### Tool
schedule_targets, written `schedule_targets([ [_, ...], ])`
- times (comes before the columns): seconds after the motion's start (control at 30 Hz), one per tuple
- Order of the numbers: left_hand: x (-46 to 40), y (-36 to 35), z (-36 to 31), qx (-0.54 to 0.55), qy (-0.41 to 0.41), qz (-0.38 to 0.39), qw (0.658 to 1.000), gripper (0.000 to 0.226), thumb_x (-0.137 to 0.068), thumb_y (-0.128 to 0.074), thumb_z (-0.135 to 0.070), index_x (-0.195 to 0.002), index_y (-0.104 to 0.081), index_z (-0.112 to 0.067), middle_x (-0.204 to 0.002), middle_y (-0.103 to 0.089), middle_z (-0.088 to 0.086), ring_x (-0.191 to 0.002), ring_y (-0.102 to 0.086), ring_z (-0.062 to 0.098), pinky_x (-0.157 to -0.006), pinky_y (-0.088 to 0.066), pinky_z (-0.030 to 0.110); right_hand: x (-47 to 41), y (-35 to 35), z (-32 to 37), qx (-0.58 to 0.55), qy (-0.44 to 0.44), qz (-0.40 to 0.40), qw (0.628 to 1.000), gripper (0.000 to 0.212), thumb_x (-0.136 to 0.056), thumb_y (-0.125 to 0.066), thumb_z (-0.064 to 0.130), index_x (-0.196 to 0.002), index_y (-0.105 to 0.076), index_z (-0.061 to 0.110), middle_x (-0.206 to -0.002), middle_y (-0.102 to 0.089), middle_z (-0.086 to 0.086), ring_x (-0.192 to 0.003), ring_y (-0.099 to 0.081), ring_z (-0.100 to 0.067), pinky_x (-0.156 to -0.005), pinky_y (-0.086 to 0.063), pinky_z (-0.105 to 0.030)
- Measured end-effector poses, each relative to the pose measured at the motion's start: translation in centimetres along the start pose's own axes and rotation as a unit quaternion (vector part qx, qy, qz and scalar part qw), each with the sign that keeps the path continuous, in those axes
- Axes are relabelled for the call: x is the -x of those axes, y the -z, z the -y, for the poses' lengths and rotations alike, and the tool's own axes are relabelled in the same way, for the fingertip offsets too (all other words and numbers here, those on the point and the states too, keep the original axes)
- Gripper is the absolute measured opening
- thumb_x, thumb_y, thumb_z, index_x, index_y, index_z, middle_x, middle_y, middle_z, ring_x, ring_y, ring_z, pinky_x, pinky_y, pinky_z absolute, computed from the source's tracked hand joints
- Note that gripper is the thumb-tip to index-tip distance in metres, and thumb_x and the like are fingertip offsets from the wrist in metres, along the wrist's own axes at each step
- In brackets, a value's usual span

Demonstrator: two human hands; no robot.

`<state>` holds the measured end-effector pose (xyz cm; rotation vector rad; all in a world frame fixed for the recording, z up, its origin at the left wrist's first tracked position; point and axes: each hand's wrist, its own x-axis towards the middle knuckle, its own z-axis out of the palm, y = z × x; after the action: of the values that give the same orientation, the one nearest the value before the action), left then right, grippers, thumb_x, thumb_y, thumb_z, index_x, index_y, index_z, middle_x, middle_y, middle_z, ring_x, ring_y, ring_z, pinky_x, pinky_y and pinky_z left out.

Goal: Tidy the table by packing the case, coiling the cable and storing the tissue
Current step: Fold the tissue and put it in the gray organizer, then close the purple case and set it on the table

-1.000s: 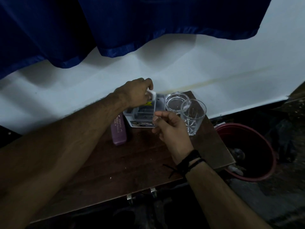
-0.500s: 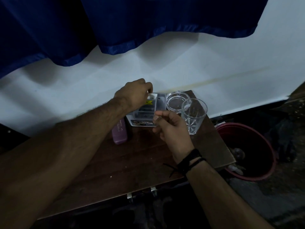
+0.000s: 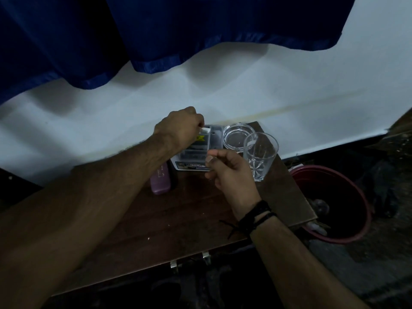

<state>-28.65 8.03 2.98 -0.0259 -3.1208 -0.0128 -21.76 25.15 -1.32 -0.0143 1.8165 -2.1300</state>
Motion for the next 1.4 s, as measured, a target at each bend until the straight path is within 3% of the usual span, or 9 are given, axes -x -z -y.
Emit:
schedule_targets([
  [0.2,0.4,-0.2,0.0,-0.011,0.0,-0.012,1.0,0.028,-0.1,-0.052,-0.016,-0.124,-0.065,-0.022,-0.122,-0.059,0.006,-0.11,-0.058,0.031,-0.085,-0.055,0.051,0.0,0.0,0.0,0.005,0.001,0.003,1.0,0.012,-0.097,-0.064,0.015,-0.107,-0.07,0.017,-0.113,-0.07,-0.02,-0.06,-0.064,-0.003,-0.051,-0.042,-0.01],
  [0.67,2.7,0.3,-0.8,0.022,-0.001,-0.029,0.999,0.026,-0.102,-0.049,-0.022,-0.122,-0.064,-0.019,-0.121,-0.059,0.008,-0.106,-0.059,0.032,-0.085,-0.054,0.048,0.0,0.1,0.0,0.034,0.008,-0.008,0.999,0.014,-0.098,-0.064,0.016,-0.11,-0.07,0.013,-0.112,-0.07,-0.018,-0.062,-0.063,-0.004,-0.05,-0.042,-0.009],
  [0.77,5.4,0.1,-1.1,0.067,0.009,-0.065,0.996,0.025,-0.099,-0.054,-0.024,-0.12,-0.066,-0.018,-0.121,-0.061,0.009,-0.106,-0.062,0.032,-0.087,-0.054,0.046,0.2,0.1,-0.1,0.064,0.034,-0.012,0.997,0.009,-0.097,-0.064,0.013,-0.105,-0.069,0.013,-0.101,-0.068,-0.013,-0.075,-0.064,-0.016,-0.059,-0.048,-0.011],
  [0.83,7.8,-0.2,-1.2,0.102,0.018,-0.104,0.989,0.023,-0.096,-0.06,-0.021,-0.116,-0.069,-0.016,-0.119,-0.064,0.01,-0.103,-0.065,0.033,-0.085,-0.055,0.044,0.5,-0.3,-0.8,0.136,0.066,-0.007,0.989,0.008,-0.096,-0.066,0.017,-0.102,-0.069,0.02,-0.094,-0.069,-0.002,-0.082,-0.067,-0.023,-0.073,-0.055,-0.026],
  [0.9,10.2,-0.6,-1.3,0.14,0.053,-0.132,0.98,0.019,-0.092,-0.064,-0.021,-0.109,-0.072,-0.018,-0.113,-0.066,0.01,-0.098,-0.067,0.034,-0.081,-0.056,0.041,1.0,-0.8,-1.8,0.222,0.086,0.005,0.971,0.01,-0.093,-0.069,0.02,-0.102,-0.07,0.023,-0.095,-0.071,0.003,-0.09,-0.069,-0.023,-0.086,-0.056,-0.039],
  [1.0,14.1,-2.0,-1.2,0.189,0.137,-0.145,0.961,0.016,-0.089,-0.063,-0.031,-0.103,-0.069,-0.029,-0.111,-0.066,0.003,-0.097,-0.068,0.032,-0.08,-0.058,0.043,1.9,-2.1,-2.7,0.328,0.118,0.038,0.936,0.017,-0.09,-0.069,0.022,-0.107,-0.071,0.022,-0.103,-0.074,-0.001,-0.101,-0.069,-0.023,-0.091,-0.053,-0.04],
  [1.13,17.5,-4.6,-0.3,0.204,0.209,-0.138,0.946,0.032,-0.082,-0.06,-0.041,-0.108,-0.07,-0.025,-0.115,-0.063,0.006,-0.106,-0.063,0.035,-0.089,-0.054,0.044,2.5,-3.7,-3.5,0.41,0.132,0.085,0.898,0.02,-0.09,-0.067,0.024,-0.11,-0.07,0.022,-0.107,-0.073,0.0,-0.105,-0.067,-0.023,-0.091,-0.052,-0.04],
  [1.23,18.5,-6.1,0.4,0.195,0.261,-0.104,0.94,0.053,-0.079,-0.054,-0.052,-0.123,-0.063,-0.025,-0.133,-0.053,0.007,-0.124,-0.052,0.034,-0.099,-0.048,0.051,2.4,-4.5,-3.9,0.417,0.124,0.094,0.896,0.02,-0.089,-0.067,0.025,-0.109,-0.07,0.022,-0.108,-0.073,0.001,-0.106,-0.067,-0.021,-0.093,-0.052,-0.04],
  [1.4,17.9,-7.8,1.3,0.212,0.306,-0.084,0.924,0.064,-0.085,-0.063,-0.061,-0.142,-0.047,-0.034,-0.155,-0.034,0.005,-0.139,-0.036,0.037,-0.104,-0.044,0.057,1.9,-4.8,-4.6,0.4,0.116,0.087,0.905,0.015,-0.088,-0.068,0.026,-0.103,-0.071,0.027,-0.099,-0.073,0.006,-0.1,-0.068,-0.017,-0.094,-0.053,-0.04],
])
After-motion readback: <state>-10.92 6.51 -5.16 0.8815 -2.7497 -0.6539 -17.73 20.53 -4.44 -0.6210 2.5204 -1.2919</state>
